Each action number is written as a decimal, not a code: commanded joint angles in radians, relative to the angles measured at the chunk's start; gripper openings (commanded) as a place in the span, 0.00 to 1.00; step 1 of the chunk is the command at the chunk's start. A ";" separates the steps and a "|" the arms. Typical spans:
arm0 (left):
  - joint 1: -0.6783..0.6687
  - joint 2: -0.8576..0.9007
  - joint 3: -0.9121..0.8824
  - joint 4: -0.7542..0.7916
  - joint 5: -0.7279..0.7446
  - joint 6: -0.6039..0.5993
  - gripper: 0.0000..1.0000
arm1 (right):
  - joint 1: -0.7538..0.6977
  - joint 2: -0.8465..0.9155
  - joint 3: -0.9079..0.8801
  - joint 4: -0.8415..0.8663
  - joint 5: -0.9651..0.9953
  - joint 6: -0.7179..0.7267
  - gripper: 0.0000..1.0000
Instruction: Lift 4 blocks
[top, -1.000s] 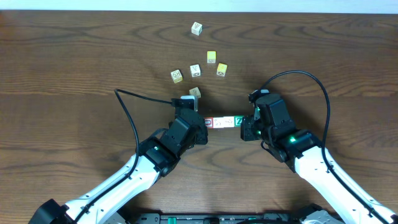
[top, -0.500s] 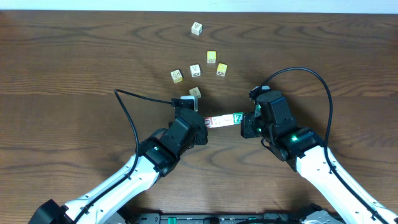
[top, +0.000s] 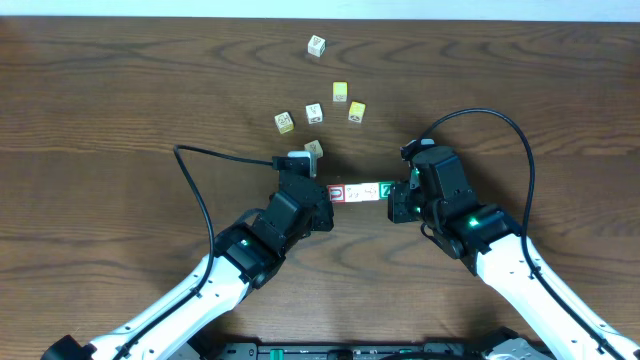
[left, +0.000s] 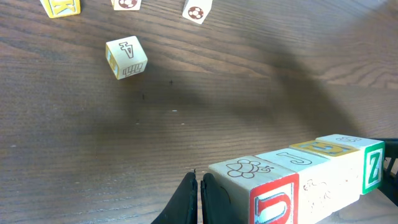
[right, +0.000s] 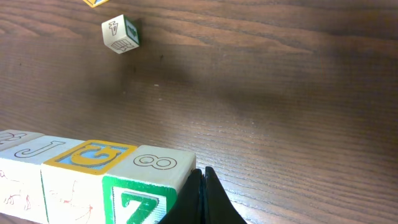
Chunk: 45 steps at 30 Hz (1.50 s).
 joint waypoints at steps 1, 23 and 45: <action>-0.045 -0.011 0.076 0.045 0.197 0.006 0.07 | 0.082 -0.012 0.041 0.030 -0.306 -0.008 0.01; -0.045 -0.011 0.076 0.027 0.179 0.006 0.07 | 0.082 -0.029 0.041 0.028 -0.305 -0.008 0.01; -0.045 -0.011 0.076 0.027 0.179 0.006 0.07 | 0.082 -0.029 0.041 0.028 -0.305 -0.008 0.01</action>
